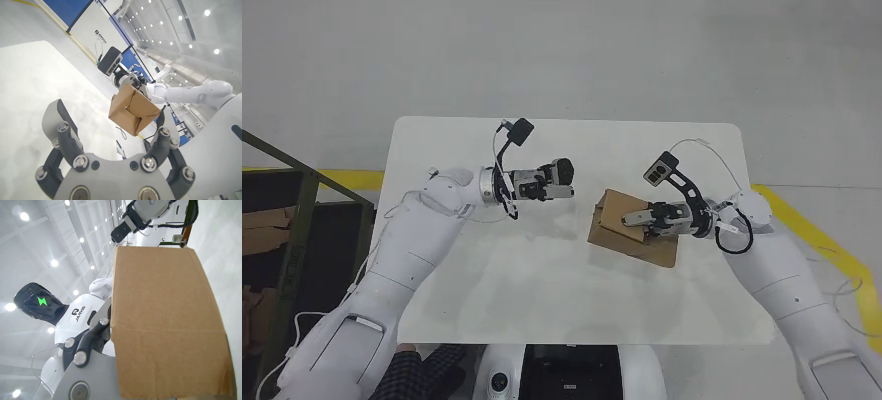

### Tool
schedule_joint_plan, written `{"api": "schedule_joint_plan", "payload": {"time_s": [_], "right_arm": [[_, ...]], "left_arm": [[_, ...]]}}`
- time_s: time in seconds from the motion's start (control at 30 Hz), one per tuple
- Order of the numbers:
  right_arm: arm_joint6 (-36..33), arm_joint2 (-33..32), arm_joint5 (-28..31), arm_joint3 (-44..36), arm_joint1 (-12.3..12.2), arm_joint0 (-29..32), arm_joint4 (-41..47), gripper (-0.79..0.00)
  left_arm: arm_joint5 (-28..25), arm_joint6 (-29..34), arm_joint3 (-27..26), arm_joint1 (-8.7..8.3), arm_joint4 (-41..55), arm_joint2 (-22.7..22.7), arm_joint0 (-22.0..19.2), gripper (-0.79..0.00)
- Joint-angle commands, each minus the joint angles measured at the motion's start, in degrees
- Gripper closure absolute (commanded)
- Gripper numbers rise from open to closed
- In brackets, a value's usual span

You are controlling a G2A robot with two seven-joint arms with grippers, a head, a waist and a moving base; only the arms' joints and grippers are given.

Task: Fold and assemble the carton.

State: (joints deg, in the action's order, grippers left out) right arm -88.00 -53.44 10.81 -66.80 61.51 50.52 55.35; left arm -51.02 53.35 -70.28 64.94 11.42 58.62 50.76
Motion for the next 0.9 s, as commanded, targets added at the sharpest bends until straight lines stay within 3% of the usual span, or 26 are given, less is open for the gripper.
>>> {"api": "schedule_joint_plan", "payload": {"time_s": [0.0,0.17,0.37,0.87], "right_arm": [[0.0,1.2,-0.15,0.48,-0.38,-1.04,0.07,0.0],[0.0,4.17,0.19,2.64,-1.21,-3.73,1.49,0.0],[0.0,6.2,2.72,5.86,-1.32,-6.38,2.96,0.0],[1.37,6.0,1.68,3.74,-1.42,-5.13,1.61,0.0]], "left_arm": [[-2.37,-2.45,-0.35,-0.5,-3.16,-0.7,-0.28,-0.785],[-6.88,-6.96,-0.83,-1.95,-8.37,-2.65,-1.33,-0.785],[-6.98,-7.07,-2.93,-3.33,-8.94,-3.12,-2.19,-0.785],[-5.7,-8.38,-3.67,-3.34,-11.69,-2.69,-1.97,-0.785]]}}
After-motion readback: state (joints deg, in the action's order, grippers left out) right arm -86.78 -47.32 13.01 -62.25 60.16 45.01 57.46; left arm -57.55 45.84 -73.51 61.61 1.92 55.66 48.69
